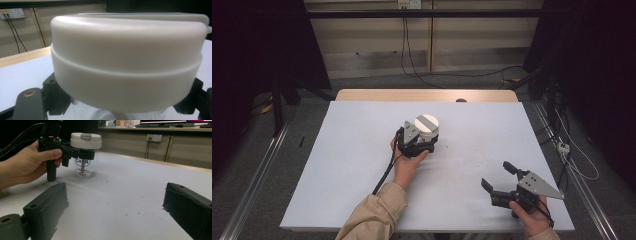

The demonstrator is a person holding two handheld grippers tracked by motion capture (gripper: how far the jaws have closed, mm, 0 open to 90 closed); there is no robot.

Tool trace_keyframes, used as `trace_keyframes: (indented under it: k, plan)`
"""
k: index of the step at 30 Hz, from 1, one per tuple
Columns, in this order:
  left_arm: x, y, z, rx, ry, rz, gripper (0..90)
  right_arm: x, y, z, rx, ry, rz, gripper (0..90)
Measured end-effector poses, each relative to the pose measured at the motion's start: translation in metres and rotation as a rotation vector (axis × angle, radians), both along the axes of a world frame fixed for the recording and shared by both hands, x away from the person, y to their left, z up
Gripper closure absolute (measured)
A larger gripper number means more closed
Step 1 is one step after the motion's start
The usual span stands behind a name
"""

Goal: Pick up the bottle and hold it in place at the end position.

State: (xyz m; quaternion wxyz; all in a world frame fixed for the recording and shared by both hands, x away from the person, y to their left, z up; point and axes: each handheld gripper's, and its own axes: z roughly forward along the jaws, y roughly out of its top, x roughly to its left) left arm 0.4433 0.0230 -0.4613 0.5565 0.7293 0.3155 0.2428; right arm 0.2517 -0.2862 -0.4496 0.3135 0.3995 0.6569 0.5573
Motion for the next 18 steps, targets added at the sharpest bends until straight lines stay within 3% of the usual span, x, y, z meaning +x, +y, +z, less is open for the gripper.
trace_keyframes:
  k: [5,18]
  plan:
    - [-0.0004,0.0029,0.0006,-0.015,0.034,0.007,18.3,0.0026,0.0017,-0.0003,-0.002,0.006,0.003,5.0]
    - [-0.0048,0.0043,0.0008,0.016,0.028,0.006,18.4,0.0097,0.0092,0.0018,-0.009,0.037,0.021,5.8]
